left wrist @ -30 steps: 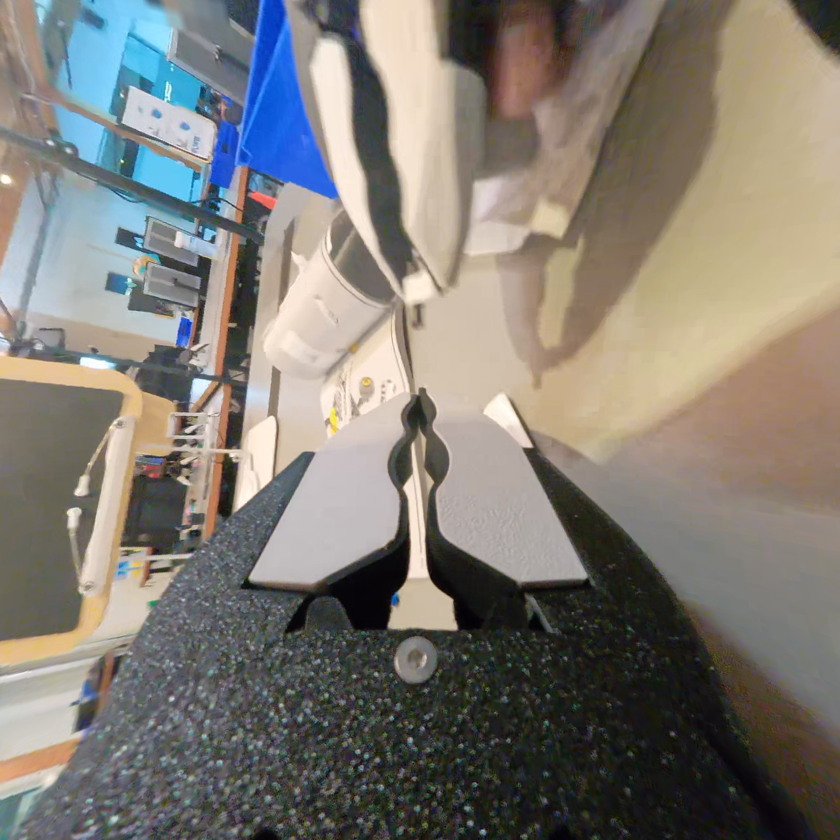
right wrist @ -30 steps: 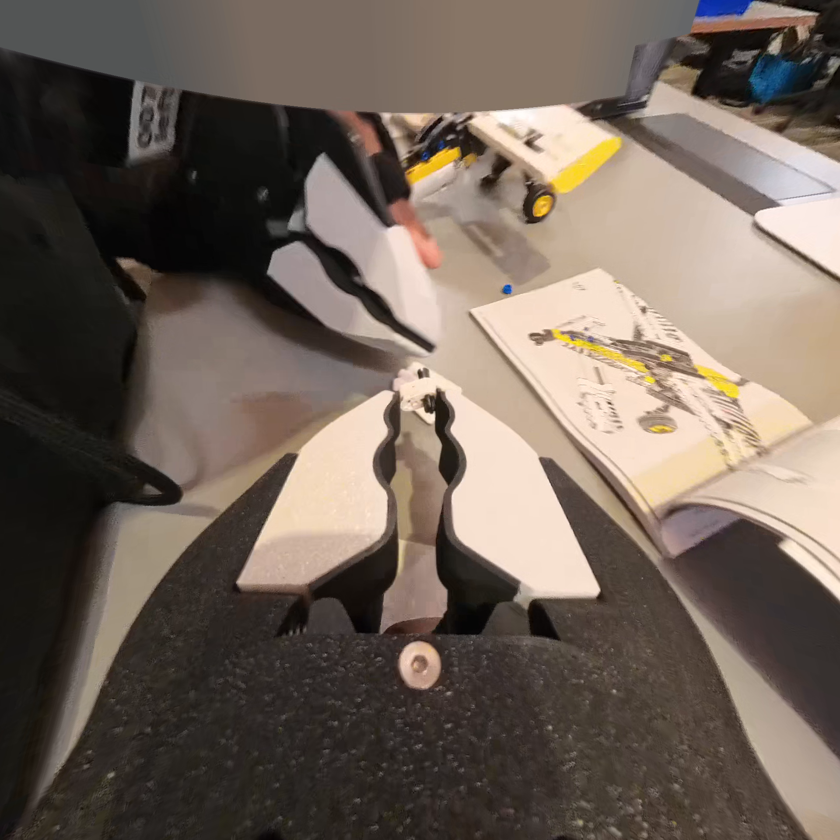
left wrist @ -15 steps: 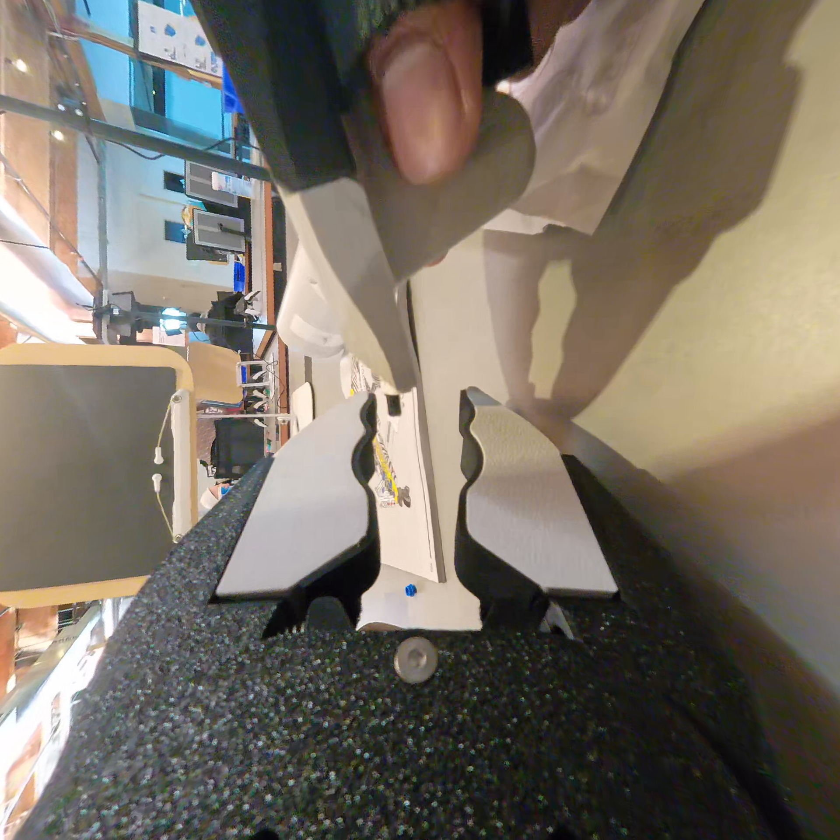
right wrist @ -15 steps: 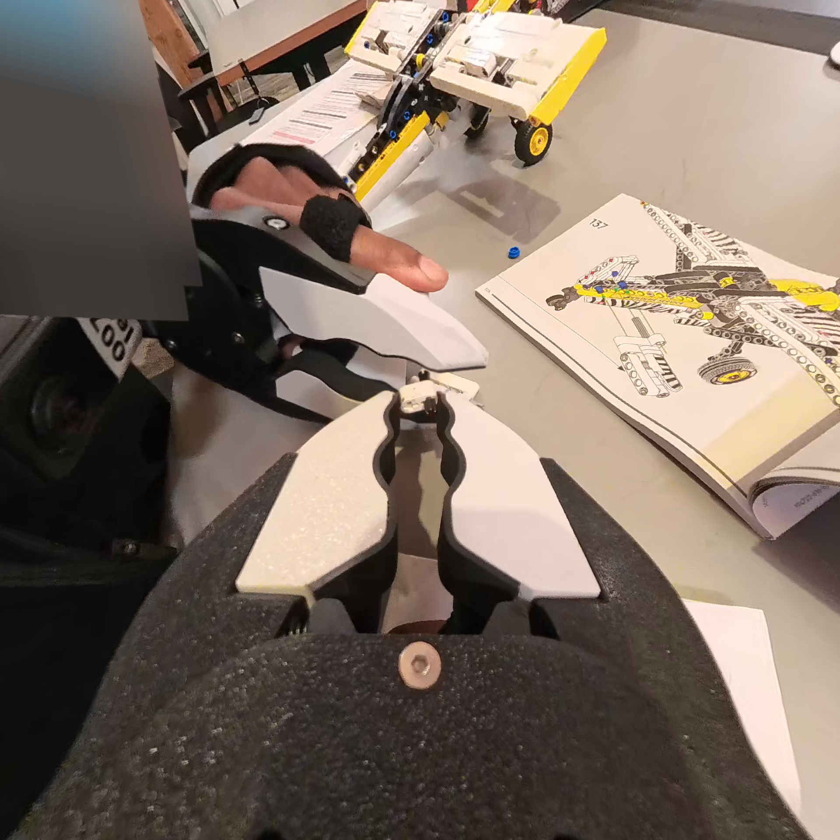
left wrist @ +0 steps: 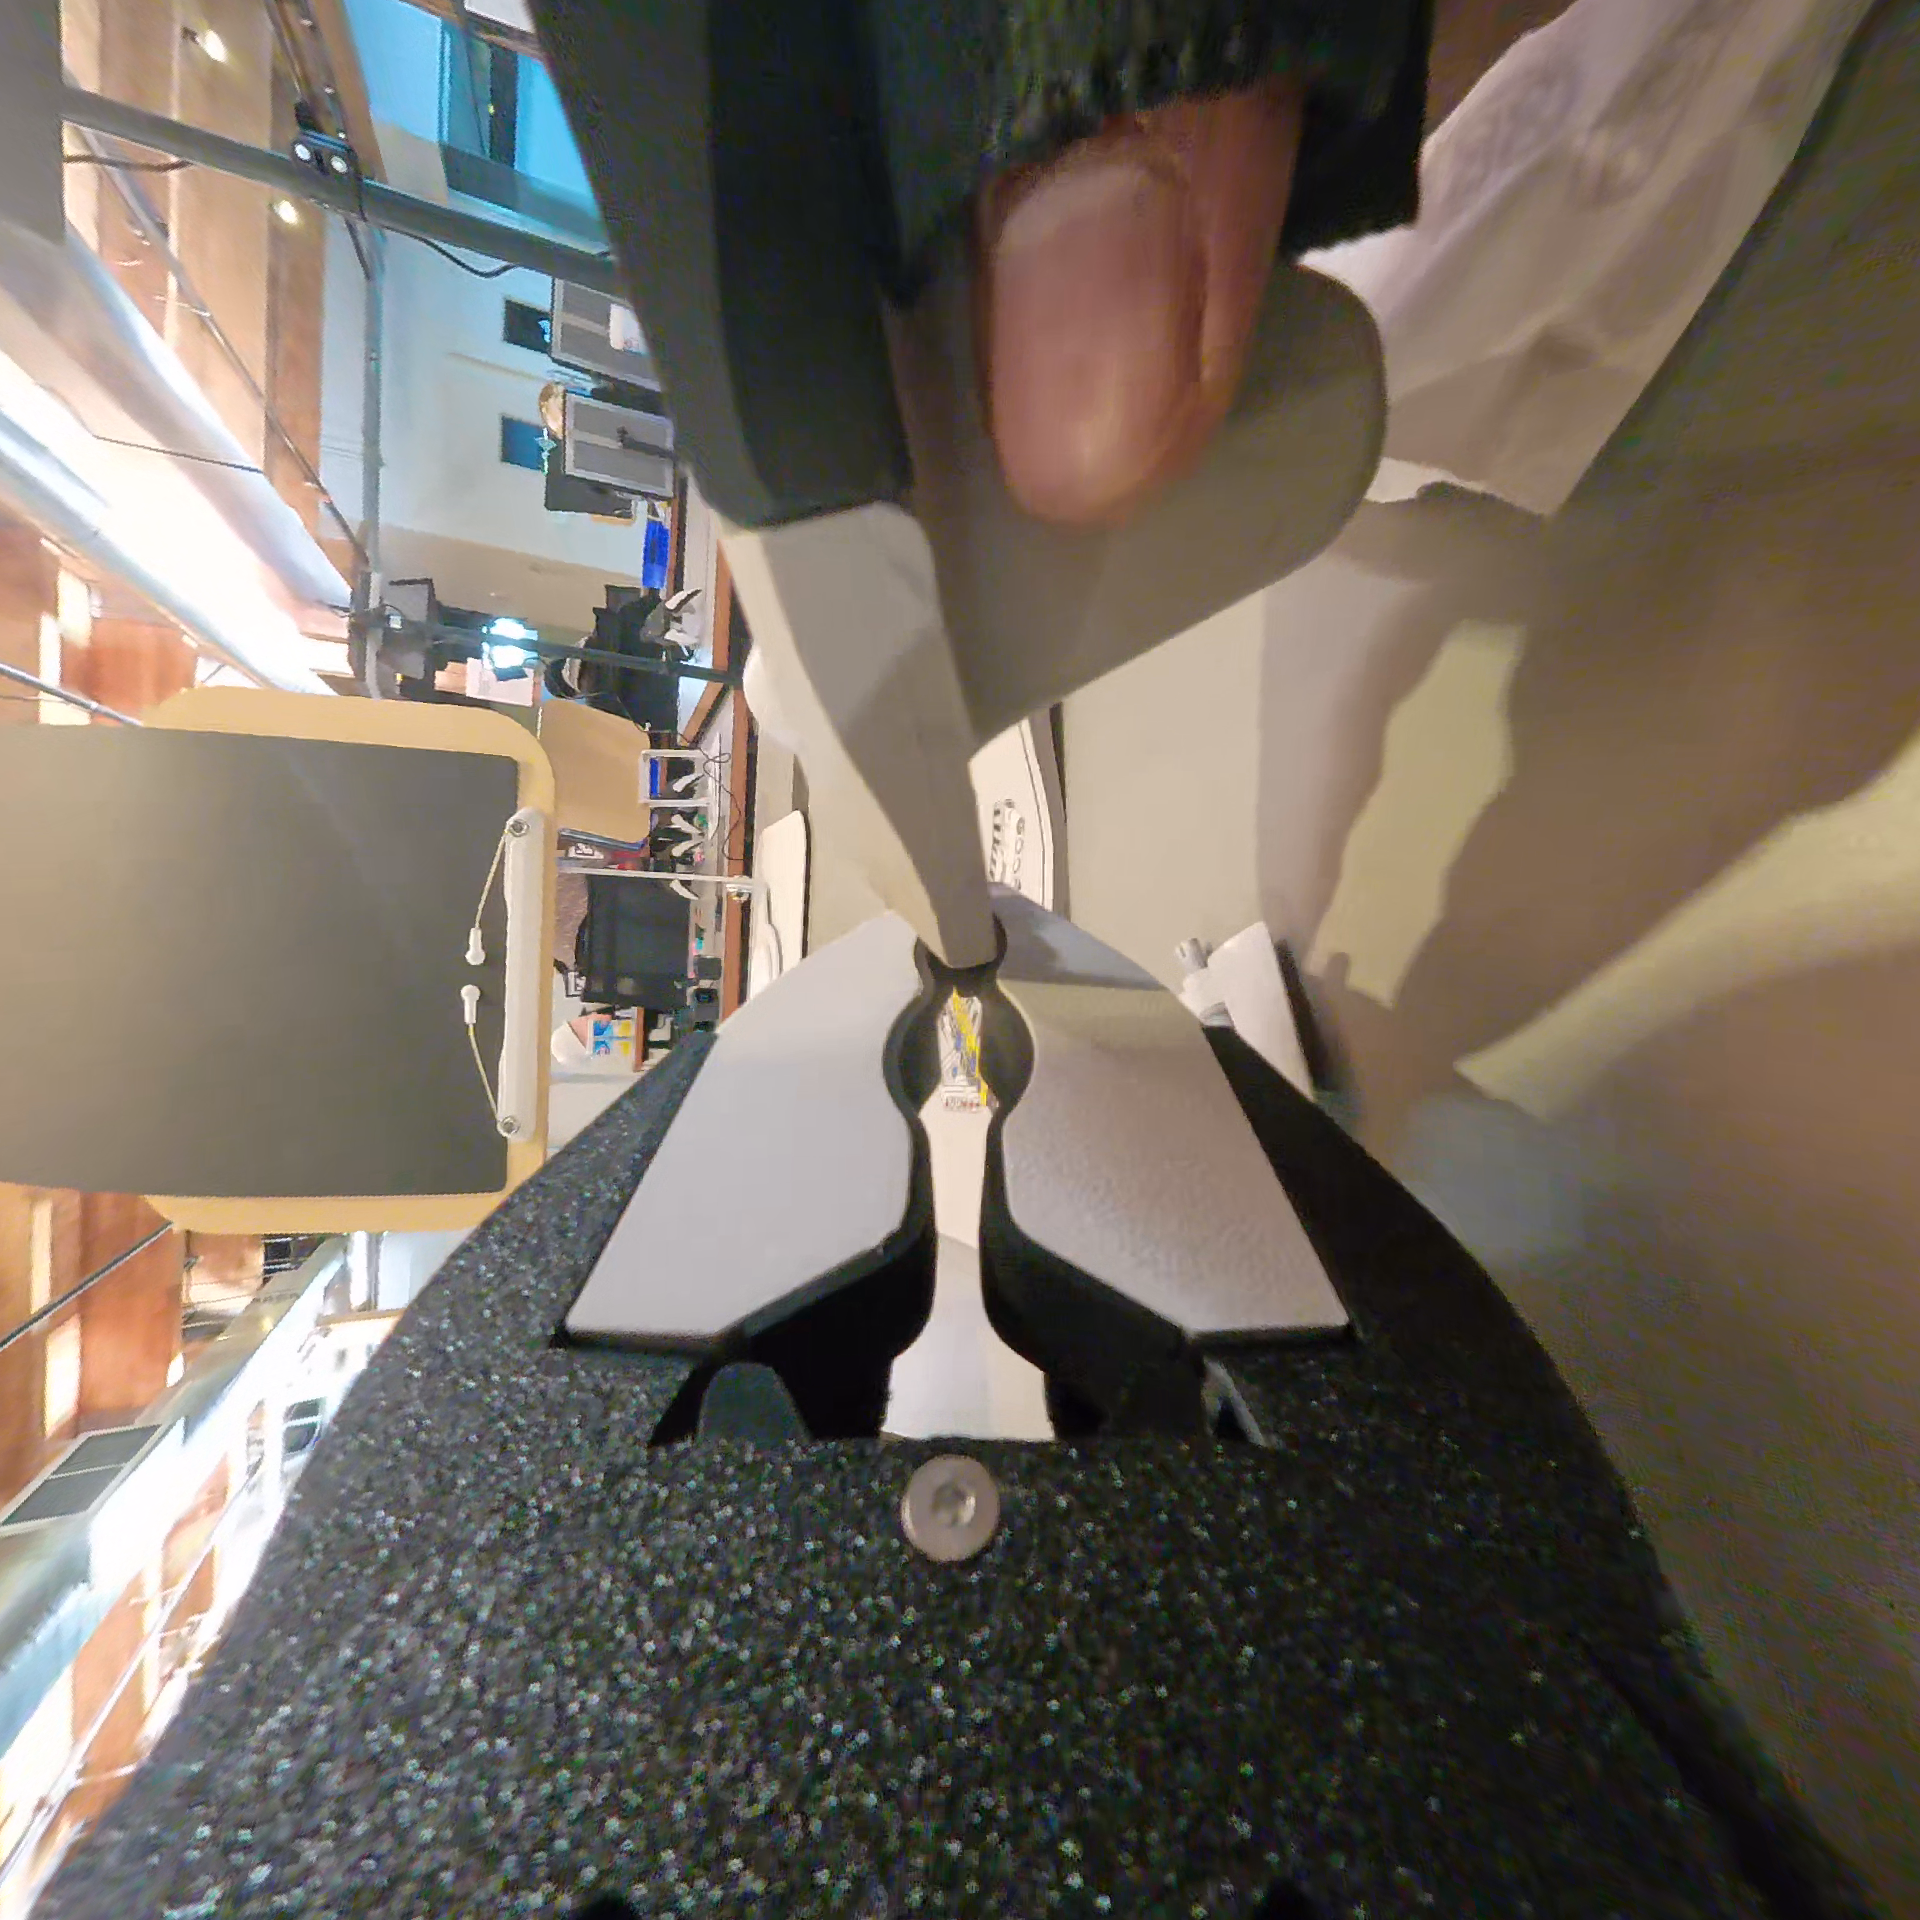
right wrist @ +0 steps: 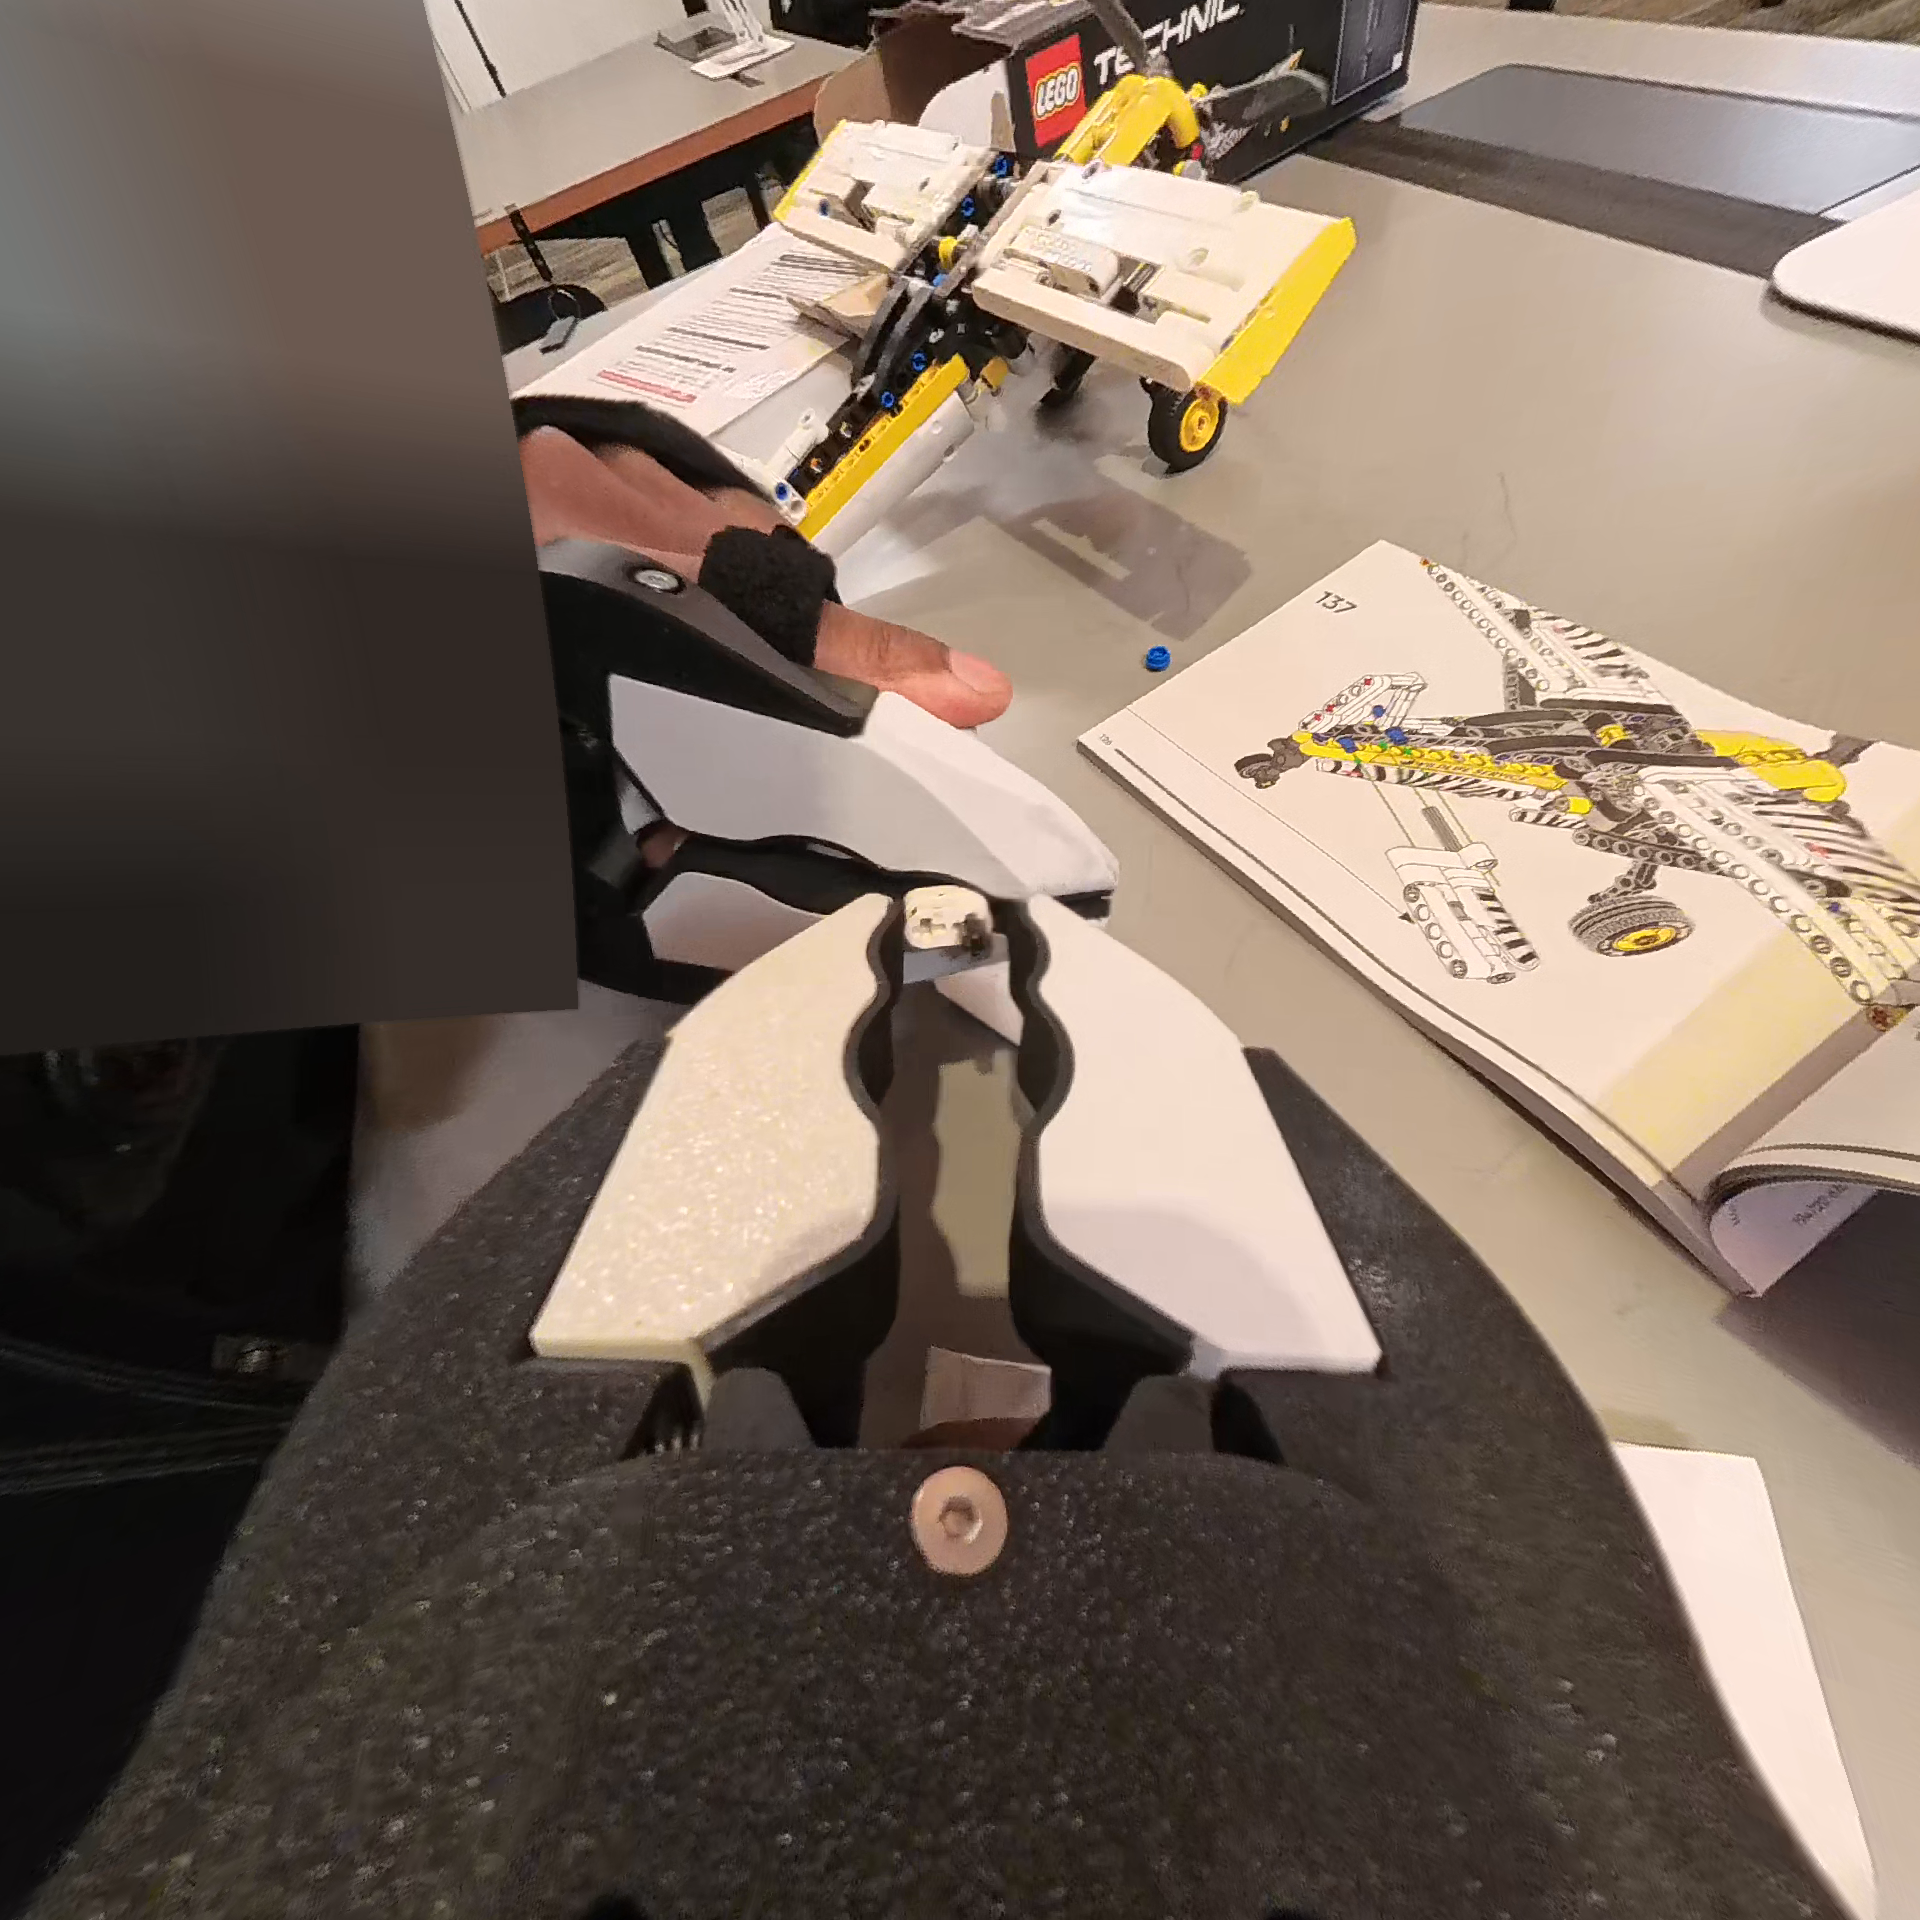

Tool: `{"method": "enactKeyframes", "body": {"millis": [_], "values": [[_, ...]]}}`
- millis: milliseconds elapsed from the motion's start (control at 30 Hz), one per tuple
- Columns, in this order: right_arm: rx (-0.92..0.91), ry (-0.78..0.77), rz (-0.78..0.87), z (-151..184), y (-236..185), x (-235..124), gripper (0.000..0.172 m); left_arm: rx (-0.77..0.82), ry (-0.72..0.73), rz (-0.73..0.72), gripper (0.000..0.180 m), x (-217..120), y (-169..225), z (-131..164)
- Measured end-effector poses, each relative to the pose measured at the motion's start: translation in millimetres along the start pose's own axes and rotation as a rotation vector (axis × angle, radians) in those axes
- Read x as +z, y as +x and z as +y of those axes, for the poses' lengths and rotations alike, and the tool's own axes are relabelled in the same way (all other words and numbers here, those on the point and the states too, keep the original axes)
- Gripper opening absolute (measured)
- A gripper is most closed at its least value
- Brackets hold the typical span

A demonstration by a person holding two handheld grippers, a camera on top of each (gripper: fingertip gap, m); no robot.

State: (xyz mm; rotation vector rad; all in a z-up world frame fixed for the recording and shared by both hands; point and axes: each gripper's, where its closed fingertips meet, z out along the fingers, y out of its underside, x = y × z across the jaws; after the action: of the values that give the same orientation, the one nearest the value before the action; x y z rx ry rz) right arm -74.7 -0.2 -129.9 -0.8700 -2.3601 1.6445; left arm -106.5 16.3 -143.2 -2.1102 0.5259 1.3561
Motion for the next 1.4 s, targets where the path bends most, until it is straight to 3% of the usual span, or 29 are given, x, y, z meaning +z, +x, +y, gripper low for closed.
{"method": "enactKeyframes", "body": {"millis": [267, 367, 533, 667, 833, 933, 1033, 1133, 1200, 1367, 1400], "values": [[-0.021, 0.003, 0.024, -1, 1, 2, 0.024, 0.021, 0.0, -0.014, 0.002, -1, 0, -1], [-0.056, 0.012, 0.015, -2, -3, 1, 0.015, 0.012, 0.003, -0.019, 0.001, -2, -1, 0], [-0.116, 0.024, -0.019, -2, -6, -1, 0.015, 0.005, 0.059, -0.018, 0.001, -5, -2, -4], [-0.08, 0.071, -0.087, -8, -10, -6, 0.015, -0.035, 0.133, -0.011, 0.001, -11, -7, -9], [0.003, 0.153, -0.017, -21, 25, -27, 0.016, -0.107, 0.04, 0.008, 0.001, -4, -13, 30], [0.018, 0.124, -0.032, -15, 24, -22, 0.016, -0.157, 0.085, 0.055, 0.001, -4, -11, 15], [0.08, 0.099, -0.071, -11, 19, -16, 0.015, -0.054, 0.077, -0.026, 0.001, -3, -15, 7], [0.134, 0.087, -0.086, -9, 15, -9, 0.015, 0.002, 0.047, -0.05, 0.026, 0, -11, 0], [0.141, 0.082, -0.088, -9, 11, -6, 0.015, 0.027, 0.039, -0.08, 0.033, 0, -12, -4], [0.172, 0.1, -0.08, -14, 7, -3, 0.015, 0.06, 0.026, -0.112, 0.032, -1, -10, -11], [0.167, 0.095, -0.076, -13, 7, -2, 0.015, 0.063, 0.016, -0.131, 0.024, -1, -13, -10]]}}
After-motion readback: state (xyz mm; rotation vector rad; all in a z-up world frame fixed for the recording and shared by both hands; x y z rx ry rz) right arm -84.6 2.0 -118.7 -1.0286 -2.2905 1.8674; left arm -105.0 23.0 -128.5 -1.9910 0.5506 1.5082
